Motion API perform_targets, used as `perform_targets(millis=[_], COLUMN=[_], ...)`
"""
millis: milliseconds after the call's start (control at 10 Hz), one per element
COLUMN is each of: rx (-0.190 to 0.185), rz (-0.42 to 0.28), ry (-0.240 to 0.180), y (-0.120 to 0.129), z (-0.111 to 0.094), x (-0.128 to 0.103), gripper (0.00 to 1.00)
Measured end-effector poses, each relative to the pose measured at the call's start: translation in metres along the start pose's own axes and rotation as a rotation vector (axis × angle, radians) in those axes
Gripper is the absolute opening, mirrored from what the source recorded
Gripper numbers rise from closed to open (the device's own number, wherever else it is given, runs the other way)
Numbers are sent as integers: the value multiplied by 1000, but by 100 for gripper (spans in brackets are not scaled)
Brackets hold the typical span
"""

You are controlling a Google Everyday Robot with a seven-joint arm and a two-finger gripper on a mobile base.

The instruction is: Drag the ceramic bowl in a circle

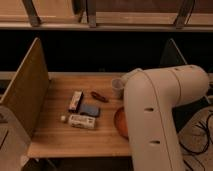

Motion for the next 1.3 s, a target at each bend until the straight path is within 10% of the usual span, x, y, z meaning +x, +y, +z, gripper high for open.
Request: perform_targets(millis=[500,900,1300], rx=[27,16,73], rz=[-129,-229,-123], ry=[-96,-134,-92], y=[40,82,47], z=[-45,-65,-48], x=[-48,-35,-8], gripper=[11,11,29])
